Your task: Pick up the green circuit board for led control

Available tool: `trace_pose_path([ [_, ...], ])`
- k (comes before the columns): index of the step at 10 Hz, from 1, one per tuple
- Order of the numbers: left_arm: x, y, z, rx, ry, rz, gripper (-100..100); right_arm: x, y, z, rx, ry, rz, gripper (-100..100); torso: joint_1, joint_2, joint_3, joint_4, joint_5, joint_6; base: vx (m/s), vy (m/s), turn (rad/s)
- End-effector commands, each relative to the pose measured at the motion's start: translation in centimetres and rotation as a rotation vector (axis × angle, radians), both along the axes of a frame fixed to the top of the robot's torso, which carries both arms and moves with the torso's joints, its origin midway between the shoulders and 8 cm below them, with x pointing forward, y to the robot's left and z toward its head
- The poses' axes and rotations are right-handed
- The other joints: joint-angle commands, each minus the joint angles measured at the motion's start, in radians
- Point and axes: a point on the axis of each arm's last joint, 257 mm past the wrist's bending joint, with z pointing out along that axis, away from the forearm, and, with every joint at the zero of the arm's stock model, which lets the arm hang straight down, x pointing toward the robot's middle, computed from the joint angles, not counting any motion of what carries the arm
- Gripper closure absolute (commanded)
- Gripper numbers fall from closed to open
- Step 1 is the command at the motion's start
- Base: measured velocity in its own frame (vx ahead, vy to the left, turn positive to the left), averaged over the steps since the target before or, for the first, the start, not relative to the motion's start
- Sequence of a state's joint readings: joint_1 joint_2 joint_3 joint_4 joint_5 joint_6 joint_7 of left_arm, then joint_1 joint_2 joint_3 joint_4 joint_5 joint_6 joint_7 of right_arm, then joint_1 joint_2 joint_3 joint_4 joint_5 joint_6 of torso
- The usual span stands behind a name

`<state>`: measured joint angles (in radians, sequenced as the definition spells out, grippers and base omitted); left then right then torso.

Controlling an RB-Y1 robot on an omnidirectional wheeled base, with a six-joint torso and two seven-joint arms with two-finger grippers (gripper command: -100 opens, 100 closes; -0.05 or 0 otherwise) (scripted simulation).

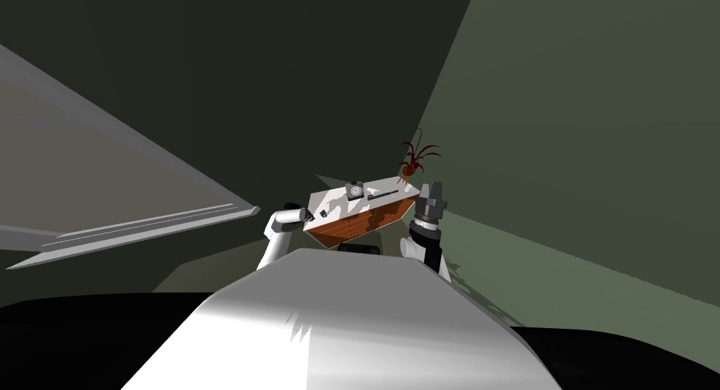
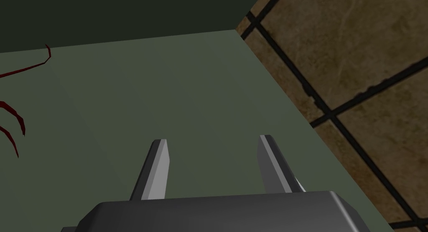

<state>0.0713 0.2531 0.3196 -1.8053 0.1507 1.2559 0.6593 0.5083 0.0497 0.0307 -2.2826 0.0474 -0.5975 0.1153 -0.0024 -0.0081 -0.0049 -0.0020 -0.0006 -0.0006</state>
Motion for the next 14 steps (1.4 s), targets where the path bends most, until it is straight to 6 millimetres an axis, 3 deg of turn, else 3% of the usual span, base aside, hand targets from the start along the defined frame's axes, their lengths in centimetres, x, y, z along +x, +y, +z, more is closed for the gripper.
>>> trace_pose_path([
  [1, -1.2, -0.4, -1.1, -0.033, 0.047, 0.029, -100, 0.0, 0.0, 0.0, 0.0, 0.0, 0.0, 0, 0.0, 0.0, 0.0, 0.0, 0.0, 0.0, 0.1, -0.062, -0.016],
  [5, -2.1, -1.2, -2.1, -0.074, 0.088, 0.052, -100, 0.0, 0.0, 0.0, 0.0, 0.0, 0.0, 0, -0.005, 0.001, 0.001, 0.0, -0.001, 0.0, 0.094, -0.078, -0.032],
  [6, -2.2, -1.3, -2.1, -0.077, 0.091, 0.053, 0, 0.0, 0.0, 0.0, 0.0, 0.0, 0.0, 0, -0.002, 0.004, 0.002, 0.001, -0.001, 0.0, 0.01, -0.01, 0.004],
  [7, -2.0, -1.3, -3.0, -0.078, 0.089, 0.049, -100, 0.0, 0.0, 0.0, 0.0, 0.0, 0.0, 0, 0.001, 0.007, 0.004, 0.002, 0.0, 0.0, 0.02, -0.001, 0.024],
  [11, -2.0, -1.3, -4.0, -0.079, 0.09, 0.045, -100, 0.0, 0.0, 0.0, 0.0, 0.0, 0.0, 0, 0.002, 0.009, 0.005, 0.002, 0.0, 0.0, 0.004, -0.006, 0.017],
  [12, -1.9, -1.3, -4.0, -0.078, 0.089, 0.045, 100, 0.0, 0.0, 0.0, 0.0, 0.0, 0.0, 0, 0.002, 0.009, 0.005, 0.002, 0.0, 0.0, 0.0, 0.0, 0.0],
  [14, -2.0, -1.5, -4.1, -0.082, 0.092, 0.044, 100, 0.0, 0.0, 0.0, 0.0, 0.0, 0.0, 0, 0.004, 0.008, 0.005, 0.002, 0.0, 0.0, -0.002, -0.003, -0.001],
])
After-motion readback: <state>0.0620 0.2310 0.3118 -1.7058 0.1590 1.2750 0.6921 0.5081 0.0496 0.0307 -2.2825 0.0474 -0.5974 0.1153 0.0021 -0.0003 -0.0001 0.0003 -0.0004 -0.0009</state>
